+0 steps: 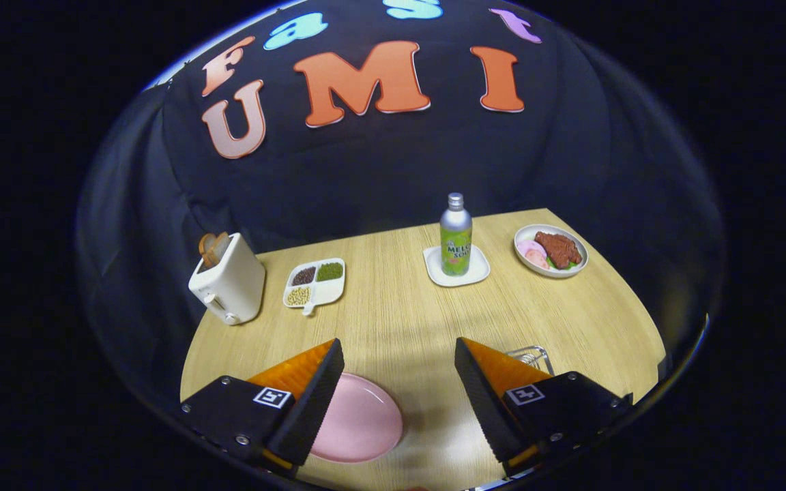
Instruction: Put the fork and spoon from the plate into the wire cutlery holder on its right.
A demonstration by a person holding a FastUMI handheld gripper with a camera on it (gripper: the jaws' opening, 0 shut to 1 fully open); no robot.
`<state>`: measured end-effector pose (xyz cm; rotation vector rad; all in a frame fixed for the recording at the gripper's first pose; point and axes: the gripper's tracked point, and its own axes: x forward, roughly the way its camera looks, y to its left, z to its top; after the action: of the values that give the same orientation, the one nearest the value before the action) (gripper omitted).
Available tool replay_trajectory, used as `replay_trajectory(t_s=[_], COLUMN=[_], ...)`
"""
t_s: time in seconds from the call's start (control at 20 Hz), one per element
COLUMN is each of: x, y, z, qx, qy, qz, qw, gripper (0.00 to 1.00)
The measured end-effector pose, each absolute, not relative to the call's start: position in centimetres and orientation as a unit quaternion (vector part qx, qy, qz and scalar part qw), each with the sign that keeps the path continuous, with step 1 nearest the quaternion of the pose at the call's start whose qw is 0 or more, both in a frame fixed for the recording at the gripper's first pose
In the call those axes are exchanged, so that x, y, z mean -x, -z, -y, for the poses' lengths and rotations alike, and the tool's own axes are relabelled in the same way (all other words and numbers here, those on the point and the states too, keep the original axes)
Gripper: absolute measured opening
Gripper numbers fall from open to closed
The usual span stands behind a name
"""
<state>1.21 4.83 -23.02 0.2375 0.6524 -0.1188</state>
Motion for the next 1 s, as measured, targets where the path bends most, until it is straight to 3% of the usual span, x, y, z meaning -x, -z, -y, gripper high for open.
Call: replay_trajectory(t_s=[0.2,0.75,1.0], x=[-1.0,2.8,6.6], y=[22.7,30.3,35.4], z=[-9.0,-18.8,-20.9], qx=[-0.100,-0.091,-0.084], qy=[0.036,-0.021,-0.038], qz=[-0.292,-0.394,-0.480], qw=[0.950,0.914,0.872], gripper=[0.98,0.97,0.87])
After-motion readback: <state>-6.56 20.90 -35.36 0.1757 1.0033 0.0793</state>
